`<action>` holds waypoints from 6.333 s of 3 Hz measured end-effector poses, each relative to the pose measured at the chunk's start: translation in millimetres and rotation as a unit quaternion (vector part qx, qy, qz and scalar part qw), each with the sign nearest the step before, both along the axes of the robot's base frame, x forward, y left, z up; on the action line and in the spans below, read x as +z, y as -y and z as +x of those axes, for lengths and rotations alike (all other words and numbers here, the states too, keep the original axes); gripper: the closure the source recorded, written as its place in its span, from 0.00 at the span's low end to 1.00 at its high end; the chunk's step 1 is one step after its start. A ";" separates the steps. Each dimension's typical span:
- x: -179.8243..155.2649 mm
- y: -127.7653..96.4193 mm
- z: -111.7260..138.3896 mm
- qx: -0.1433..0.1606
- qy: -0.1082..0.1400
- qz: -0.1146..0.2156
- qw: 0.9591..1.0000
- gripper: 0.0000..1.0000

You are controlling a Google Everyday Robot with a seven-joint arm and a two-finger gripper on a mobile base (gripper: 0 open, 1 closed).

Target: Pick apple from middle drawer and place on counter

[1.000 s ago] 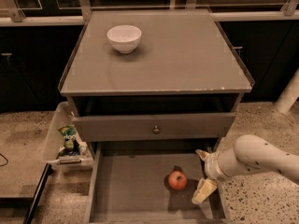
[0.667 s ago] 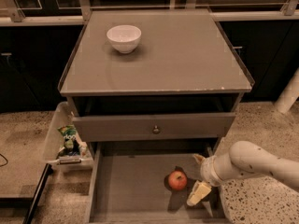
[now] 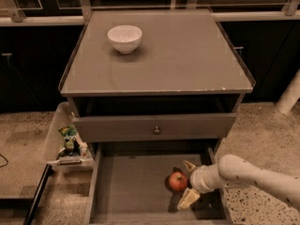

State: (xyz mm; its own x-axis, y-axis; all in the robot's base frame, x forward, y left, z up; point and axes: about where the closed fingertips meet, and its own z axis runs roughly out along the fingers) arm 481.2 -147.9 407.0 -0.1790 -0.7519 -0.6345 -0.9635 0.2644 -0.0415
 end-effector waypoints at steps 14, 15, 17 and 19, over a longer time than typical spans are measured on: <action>250.1 22.2 -11.0 0.090 0.228 -0.005 0.969 1.00; 344.4 32.8 5.1 0.104 0.273 -0.019 0.956 1.00; 446.6 50.8 29.0 0.101 0.330 -0.026 0.938 1.00; 466.7 29.4 76.4 0.157 0.341 -0.017 0.927 1.00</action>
Offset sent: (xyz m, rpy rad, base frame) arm 0.0272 0.0006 -0.0411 0.0644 -0.1020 0.0213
